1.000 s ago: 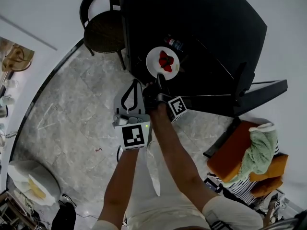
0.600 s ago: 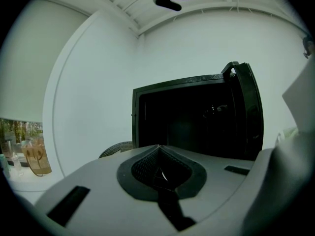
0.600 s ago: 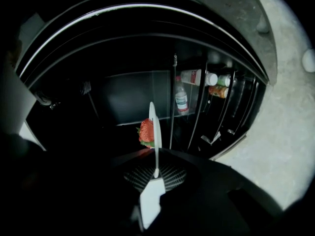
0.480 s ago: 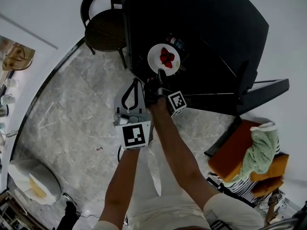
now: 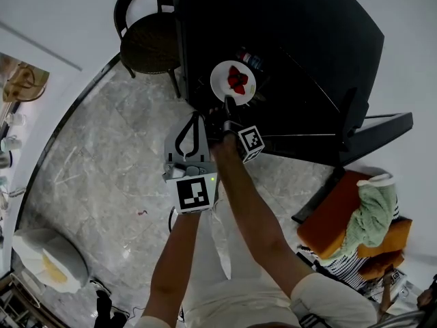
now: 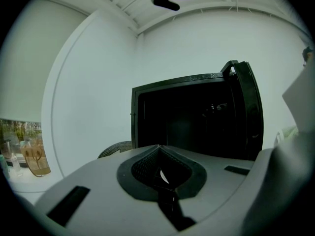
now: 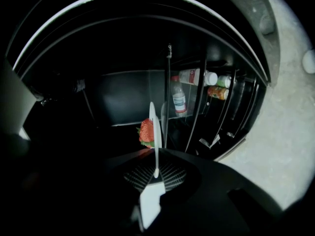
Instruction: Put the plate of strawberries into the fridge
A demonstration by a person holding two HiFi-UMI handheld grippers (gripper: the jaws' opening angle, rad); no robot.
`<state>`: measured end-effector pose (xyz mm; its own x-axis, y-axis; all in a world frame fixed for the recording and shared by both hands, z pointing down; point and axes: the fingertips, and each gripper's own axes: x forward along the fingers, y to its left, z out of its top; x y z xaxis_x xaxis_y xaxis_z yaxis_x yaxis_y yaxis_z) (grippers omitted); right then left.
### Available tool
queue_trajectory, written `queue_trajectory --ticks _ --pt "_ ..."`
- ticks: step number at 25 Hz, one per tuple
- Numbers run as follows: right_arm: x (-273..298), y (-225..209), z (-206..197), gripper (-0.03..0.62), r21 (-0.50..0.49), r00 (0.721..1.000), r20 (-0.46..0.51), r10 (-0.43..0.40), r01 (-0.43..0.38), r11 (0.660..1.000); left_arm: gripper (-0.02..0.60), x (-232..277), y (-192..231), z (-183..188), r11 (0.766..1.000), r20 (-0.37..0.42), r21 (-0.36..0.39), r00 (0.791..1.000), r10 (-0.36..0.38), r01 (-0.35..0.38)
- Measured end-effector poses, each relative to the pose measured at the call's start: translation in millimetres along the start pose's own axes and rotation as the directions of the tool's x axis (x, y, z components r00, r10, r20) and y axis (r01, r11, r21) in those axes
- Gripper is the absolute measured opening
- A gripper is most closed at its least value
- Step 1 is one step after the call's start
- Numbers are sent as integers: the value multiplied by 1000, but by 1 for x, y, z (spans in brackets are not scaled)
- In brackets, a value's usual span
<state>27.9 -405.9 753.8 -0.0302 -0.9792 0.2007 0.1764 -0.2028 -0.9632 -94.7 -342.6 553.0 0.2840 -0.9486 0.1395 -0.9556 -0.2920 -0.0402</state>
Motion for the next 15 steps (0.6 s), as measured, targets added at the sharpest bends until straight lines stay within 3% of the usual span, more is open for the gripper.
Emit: queue_trajectory --ticks 8,15 --pt "5 -5 5 21 -43 999 -2 -34 34 999 0 0 1 -2 1000 -5 -13 1000 3 -3" --pt "14 -6 9 21 -56 1000 -2 -10 10 998 0 0 1 -3 1000 -5 -22 1000 -5 5"
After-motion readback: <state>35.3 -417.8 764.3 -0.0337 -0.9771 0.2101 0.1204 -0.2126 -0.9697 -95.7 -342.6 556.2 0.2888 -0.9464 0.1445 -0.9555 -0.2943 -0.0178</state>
